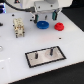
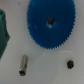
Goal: Insert the blue gear onto the right peg, followed by the red gear
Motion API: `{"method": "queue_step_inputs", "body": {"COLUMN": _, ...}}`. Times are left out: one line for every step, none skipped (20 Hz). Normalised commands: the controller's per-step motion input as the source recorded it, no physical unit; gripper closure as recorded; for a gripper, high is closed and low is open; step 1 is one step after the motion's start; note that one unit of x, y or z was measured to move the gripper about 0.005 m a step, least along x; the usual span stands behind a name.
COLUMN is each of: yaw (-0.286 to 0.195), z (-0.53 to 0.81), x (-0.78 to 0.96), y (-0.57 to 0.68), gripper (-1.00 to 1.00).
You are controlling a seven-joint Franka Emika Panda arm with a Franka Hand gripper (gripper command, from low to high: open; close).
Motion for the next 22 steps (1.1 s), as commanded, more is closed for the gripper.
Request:
{"method": "queue_step_inputs", "body": {"yaw": 0.000, "z": -0.46, "x": -0.25, "y": 0.00, "gripper": -1.00}}
{"method": "queue_step_inputs", "body": {"yaw": 0.000, "z": -0.44, "x": -0.23, "y": 0.00, "gripper": -1.00}}
{"method": "queue_step_inputs", "body": {"yaw": 0.000, "z": -0.44, "x": -0.23, "y": -0.01, "gripper": -1.00}}
{"method": "queue_step_inputs", "body": {"yaw": 0.000, "z": -0.43, "x": -0.21, "y": -0.04, "gripper": -1.00}}
{"method": "queue_step_inputs", "body": {"yaw": 0.000, "z": -0.41, "x": -0.14, "y": -0.03, "gripper": -1.00}}
{"method": "queue_step_inputs", "body": {"yaw": 0.000, "z": -0.40, "x": -0.06, "y": -0.02, "gripper": -1.00}}
{"method": "queue_step_inputs", "body": {"yaw": 0.000, "z": -0.38, "x": -0.04, "y": -0.01, "gripper": -1.00}}
{"method": "queue_step_inputs", "body": {"yaw": 0.000, "z": -0.38, "x": -0.05, "y": -0.02, "gripper": -1.00}}
{"method": "queue_step_inputs", "body": {"yaw": 0.000, "z": -0.35, "x": -0.05, "y": -0.03, "gripper": -1.00}}
{"method": "queue_step_inputs", "body": {"yaw": 0.000, "z": -0.37, "x": -0.04, "y": -0.03, "gripper": -1.00}}
{"method": "queue_step_inputs", "body": {"yaw": 0.000, "z": -0.37, "x": -0.06, "y": -0.02, "gripper": -1.00}}
{"method": "queue_step_inputs", "body": {"yaw": 0.000, "z": -0.41, "x": -0.15, "y": 0.00, "gripper": -1.00}}
{"method": "queue_step_inputs", "body": {"yaw": 0.000, "z": -0.37, "x": -0.14, "y": 0.00, "gripper": 1.00}}
{"method": "queue_step_inputs", "body": {"yaw": 0.000, "z": -0.36, "x": -0.12, "y": 0.01, "gripper": 1.00}}
{"method": "queue_step_inputs", "body": {"yaw": 0.000, "z": -0.31, "x": -0.15, "y": 0.00, "gripper": 1.00}}
{"method": "queue_step_inputs", "body": {"yaw": 0.000, "z": -0.29, "x": -0.16, "y": 0.02, "gripper": 1.00}}
{"method": "queue_step_inputs", "body": {"yaw": 0.000, "z": -0.27, "x": -0.17, "y": 0.02, "gripper": 1.00}}
{"method": "queue_step_inputs", "body": {"yaw": 0.000, "z": -0.24, "x": -0.17, "y": 0.02, "gripper": 1.00}}
{"method": "queue_step_inputs", "body": {"yaw": 0.000, "z": -0.20, "x": -0.15, "y": 0.01, "gripper": 1.00}}
{"method": "queue_step_inputs", "body": {"yaw": 0.000, "z": 0.00, "x": 0.13, "y": 0.00, "gripper": 1.00}}
{"method": "queue_step_inputs", "body": {"yaw": 0.000, "z": -0.16, "x": -0.13, "y": 0.01, "gripper": 1.00}}
{"method": "queue_step_inputs", "body": {"yaw": 0.000, "z": -0.08, "x": -0.07, "y": 0.01, "gripper": 1.00}}
